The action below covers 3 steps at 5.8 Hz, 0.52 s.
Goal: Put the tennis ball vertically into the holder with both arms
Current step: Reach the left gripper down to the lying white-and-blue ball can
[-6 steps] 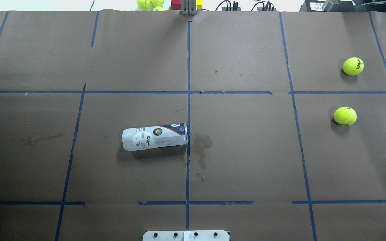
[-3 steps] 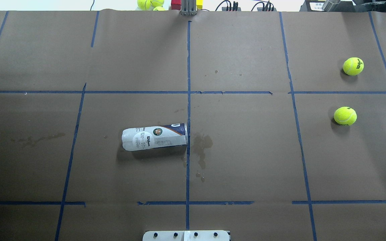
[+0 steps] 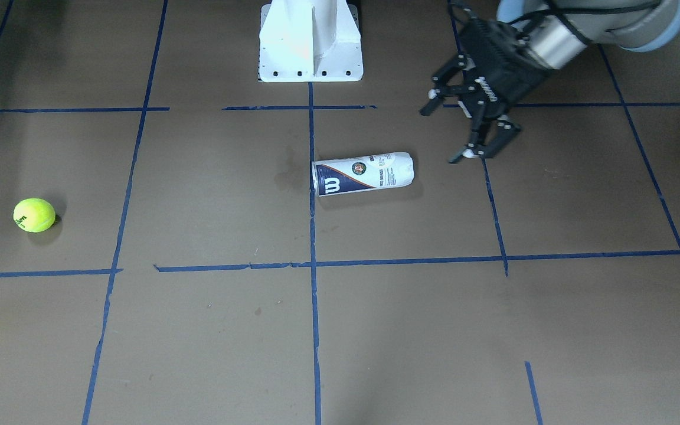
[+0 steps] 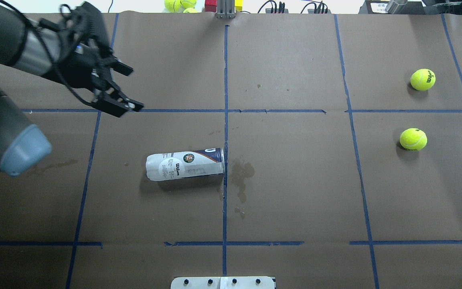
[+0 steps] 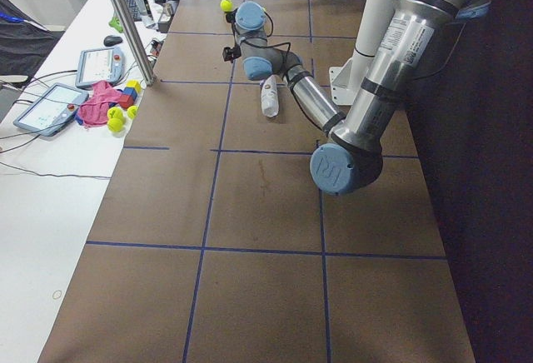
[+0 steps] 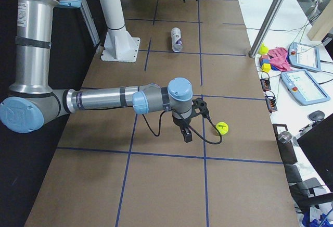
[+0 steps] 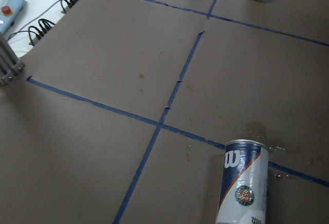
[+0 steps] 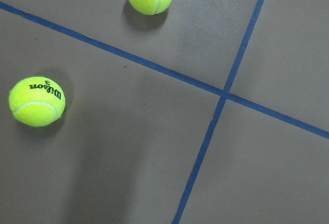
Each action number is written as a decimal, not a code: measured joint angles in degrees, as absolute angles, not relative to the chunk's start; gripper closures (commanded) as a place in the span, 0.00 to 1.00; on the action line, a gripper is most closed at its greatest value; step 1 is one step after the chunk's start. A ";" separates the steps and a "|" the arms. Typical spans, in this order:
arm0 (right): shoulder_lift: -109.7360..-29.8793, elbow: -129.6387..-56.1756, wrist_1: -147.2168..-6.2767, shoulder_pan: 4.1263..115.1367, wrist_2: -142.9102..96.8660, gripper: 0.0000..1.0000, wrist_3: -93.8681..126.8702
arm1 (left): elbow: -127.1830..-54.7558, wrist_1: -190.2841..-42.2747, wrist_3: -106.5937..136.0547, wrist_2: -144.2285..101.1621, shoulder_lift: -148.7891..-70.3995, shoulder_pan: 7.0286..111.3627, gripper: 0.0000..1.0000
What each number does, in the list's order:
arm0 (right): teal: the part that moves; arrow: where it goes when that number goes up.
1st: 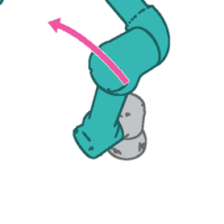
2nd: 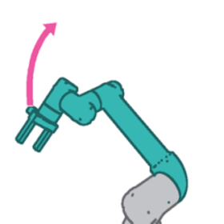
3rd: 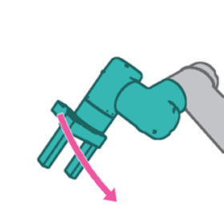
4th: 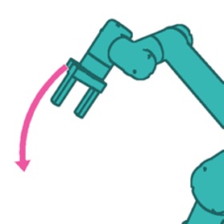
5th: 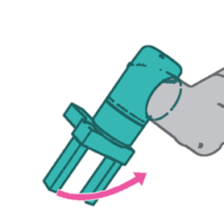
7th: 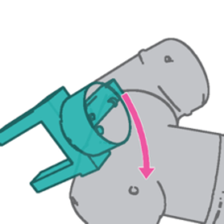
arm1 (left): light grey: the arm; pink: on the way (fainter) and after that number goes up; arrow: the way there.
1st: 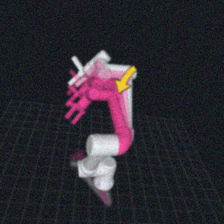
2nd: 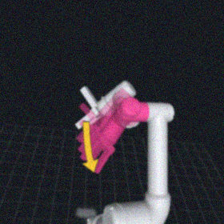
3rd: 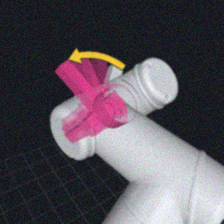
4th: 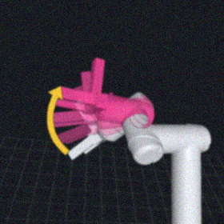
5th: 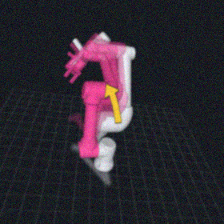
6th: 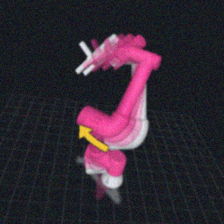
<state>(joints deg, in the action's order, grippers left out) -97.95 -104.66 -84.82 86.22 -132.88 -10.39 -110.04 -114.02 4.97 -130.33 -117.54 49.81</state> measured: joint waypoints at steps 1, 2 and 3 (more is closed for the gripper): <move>-97.98 -104.55 -84.82 86.22 -132.89 0.00 -10.38 | -110.07 -106.36 4.74 -129.72 -121.67 46.75 0.00; -98.09 -104.49 -84.81 86.22 -132.87 0.00 -10.37 | -110.02 -98.31 4.32 -126.50 -125.65 43.26 0.00; -98.20 -104.45 -84.81 86.22 -132.82 0.00 -10.37 | -109.59 -89.23 2.14 -120.20 -129.89 38.93 0.00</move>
